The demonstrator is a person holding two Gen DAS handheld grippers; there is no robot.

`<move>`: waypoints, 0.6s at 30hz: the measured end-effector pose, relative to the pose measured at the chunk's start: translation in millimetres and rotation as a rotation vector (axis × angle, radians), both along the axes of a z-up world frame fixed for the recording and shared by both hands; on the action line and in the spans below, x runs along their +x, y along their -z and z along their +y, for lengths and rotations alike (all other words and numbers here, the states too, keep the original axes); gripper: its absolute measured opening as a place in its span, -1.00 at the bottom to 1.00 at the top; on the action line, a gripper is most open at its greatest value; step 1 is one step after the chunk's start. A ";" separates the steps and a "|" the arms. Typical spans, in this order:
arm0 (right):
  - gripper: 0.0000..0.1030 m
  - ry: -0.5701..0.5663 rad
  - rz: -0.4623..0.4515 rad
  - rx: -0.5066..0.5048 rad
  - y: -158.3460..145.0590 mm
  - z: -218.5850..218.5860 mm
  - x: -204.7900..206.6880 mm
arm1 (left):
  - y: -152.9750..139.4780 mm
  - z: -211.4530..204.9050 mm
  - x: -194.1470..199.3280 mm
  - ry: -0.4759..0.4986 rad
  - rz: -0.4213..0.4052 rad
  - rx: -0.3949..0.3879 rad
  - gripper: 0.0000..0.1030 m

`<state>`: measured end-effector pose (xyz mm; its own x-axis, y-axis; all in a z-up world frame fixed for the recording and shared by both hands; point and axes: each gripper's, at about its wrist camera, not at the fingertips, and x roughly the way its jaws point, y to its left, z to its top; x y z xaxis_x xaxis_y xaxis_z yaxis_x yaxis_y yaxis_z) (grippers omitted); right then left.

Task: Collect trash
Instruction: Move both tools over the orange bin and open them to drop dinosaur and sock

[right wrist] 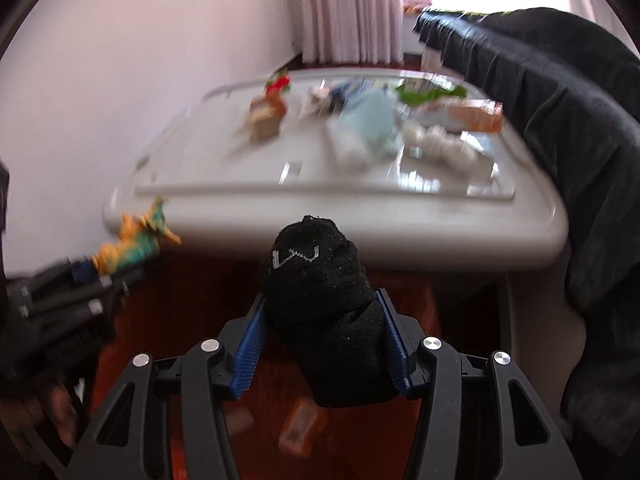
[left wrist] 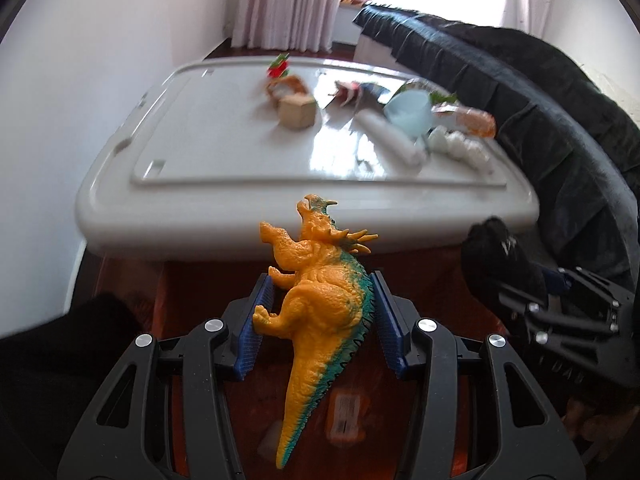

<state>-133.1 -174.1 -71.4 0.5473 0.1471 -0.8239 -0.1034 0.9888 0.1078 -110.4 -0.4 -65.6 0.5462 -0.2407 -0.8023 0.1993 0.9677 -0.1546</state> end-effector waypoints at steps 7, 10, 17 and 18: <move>0.16 -0.068 0.125 -0.061 31.5 23.7 -31.0 | 24.7 14.4 -23.4 -0.023 0.122 0.032 0.06; 0.58 -0.055 0.139 -0.075 35.8 22.9 -38.2 | 25.0 13.4 -27.6 -0.043 0.134 0.062 0.47; 0.63 0.015 -0.016 -0.102 -0.2 7.5 -37.6 | -1.6 14.3 -16.8 -0.043 0.045 0.017 0.60; 0.64 0.023 -0.038 -0.098 -6.3 4.8 -35.9 | -9.3 14.1 -8.6 -0.038 0.023 0.007 0.61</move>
